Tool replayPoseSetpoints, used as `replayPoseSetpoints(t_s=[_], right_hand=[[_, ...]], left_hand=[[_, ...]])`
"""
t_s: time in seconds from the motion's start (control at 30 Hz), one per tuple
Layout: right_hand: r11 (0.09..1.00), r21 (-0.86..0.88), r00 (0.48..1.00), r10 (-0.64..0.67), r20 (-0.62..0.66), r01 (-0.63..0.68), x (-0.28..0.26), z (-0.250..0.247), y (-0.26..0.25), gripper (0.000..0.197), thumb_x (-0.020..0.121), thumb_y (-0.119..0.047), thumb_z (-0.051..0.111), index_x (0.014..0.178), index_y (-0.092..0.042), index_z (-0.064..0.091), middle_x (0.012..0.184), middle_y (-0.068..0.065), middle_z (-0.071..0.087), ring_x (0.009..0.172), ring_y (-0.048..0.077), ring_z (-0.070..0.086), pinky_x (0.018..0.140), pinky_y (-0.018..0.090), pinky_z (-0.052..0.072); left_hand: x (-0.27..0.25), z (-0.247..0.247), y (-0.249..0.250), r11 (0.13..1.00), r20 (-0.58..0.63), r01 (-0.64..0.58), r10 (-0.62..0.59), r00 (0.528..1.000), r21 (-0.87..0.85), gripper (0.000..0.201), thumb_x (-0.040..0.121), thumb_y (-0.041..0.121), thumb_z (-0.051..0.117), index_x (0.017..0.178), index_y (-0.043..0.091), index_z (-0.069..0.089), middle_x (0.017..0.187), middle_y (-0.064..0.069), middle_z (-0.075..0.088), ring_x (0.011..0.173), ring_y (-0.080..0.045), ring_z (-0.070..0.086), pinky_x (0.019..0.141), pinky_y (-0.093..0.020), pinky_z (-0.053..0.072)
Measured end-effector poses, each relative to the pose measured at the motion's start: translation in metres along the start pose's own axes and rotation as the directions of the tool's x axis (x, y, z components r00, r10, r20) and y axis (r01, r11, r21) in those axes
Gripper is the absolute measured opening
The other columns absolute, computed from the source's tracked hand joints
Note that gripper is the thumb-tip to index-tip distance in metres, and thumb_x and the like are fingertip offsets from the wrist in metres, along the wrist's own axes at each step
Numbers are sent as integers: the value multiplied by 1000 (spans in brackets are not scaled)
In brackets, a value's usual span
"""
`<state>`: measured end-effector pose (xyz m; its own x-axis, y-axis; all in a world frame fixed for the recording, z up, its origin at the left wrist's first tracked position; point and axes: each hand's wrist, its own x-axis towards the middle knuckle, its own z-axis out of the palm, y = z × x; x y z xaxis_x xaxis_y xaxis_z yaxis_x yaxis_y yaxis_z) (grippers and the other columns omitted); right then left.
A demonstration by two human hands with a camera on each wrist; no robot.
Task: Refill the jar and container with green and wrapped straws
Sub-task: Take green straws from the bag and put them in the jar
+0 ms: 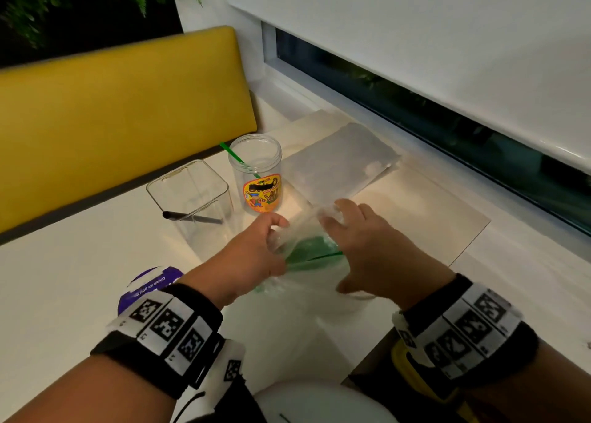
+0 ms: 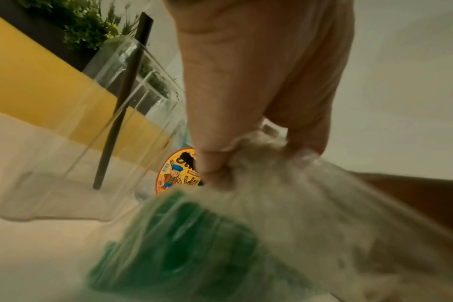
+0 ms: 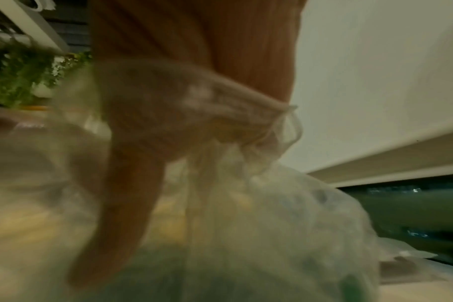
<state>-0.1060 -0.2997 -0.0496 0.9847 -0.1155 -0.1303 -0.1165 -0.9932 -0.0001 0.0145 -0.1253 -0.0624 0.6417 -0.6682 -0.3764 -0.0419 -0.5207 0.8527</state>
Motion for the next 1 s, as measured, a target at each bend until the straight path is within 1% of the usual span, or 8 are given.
replayPoseSetpoints(t_s=[0.13,0.23,0.37,0.43,0.57,0.7,0.8,1.0], right_hand=[[991,-117,998,66,-10,-67,-2,15,0,130,48,-38,93,150,-23,14,145,24,37,107,33,56,87,46,54],[985,-166,976,15,-218,-52,-1,9,-4,89,69,-18,79,147,-21,36,157,25,23,139,44,32,108,58,35],[935,-188,707,-350,-614,299,-8,-4,-30,16,88,-10,60,101,-15,69,117,12,64,108,31,56,95,43,42],[907,-137,760,-409,-506,397,-7,1,-38,14,89,-8,57,96,-14,68,98,6,67,88,25,59,83,36,51],[972,85,969,-207,-134,220,9,26,-28,15,97,-16,54,111,-13,59,90,4,69,74,20,65,73,35,58],[951,282,973,-177,146,130,9,20,-26,32,95,-30,59,124,-18,54,97,4,67,78,17,57,74,26,46],[960,223,967,-206,148,170,12,16,-24,92,67,-56,79,141,-20,37,117,5,59,95,19,54,83,29,45],[989,129,928,-117,354,75,21,20,-15,136,44,-72,83,150,-23,14,152,3,24,135,29,32,111,49,36]], left_hand=[[0,-3,-2,855,-26,98,-99,995,510,59,76,11,74,124,23,41,102,-5,58,77,-23,60,57,-30,47],[5,-5,-3,772,-95,126,-85,992,623,26,86,19,60,108,17,45,88,-3,56,73,-23,56,53,-29,39],[12,-8,-7,957,-138,172,-143,980,235,25,73,26,57,95,16,54,96,-12,64,87,-33,61,70,-42,51],[14,-7,-9,986,-116,165,-163,980,7,37,60,19,55,97,17,60,105,-19,67,92,-35,64,77,-45,53],[11,-7,-1,945,-60,183,-206,977,-271,40,61,7,72,99,17,62,100,-12,70,89,-31,65,82,-42,52],[17,1,-1,956,-297,89,-175,939,-281,29,75,0,71,88,20,54,86,-9,62,65,-21,55,57,-27,43],[16,12,-3,997,-424,5,26,905,71,35,75,-5,61,93,23,49,92,-6,59,68,-18,54,53,-27,40],[11,18,-9,823,-180,-171,313,933,542,79,68,14,83,132,25,38,135,0,38,120,-23,49,97,-27,45]])
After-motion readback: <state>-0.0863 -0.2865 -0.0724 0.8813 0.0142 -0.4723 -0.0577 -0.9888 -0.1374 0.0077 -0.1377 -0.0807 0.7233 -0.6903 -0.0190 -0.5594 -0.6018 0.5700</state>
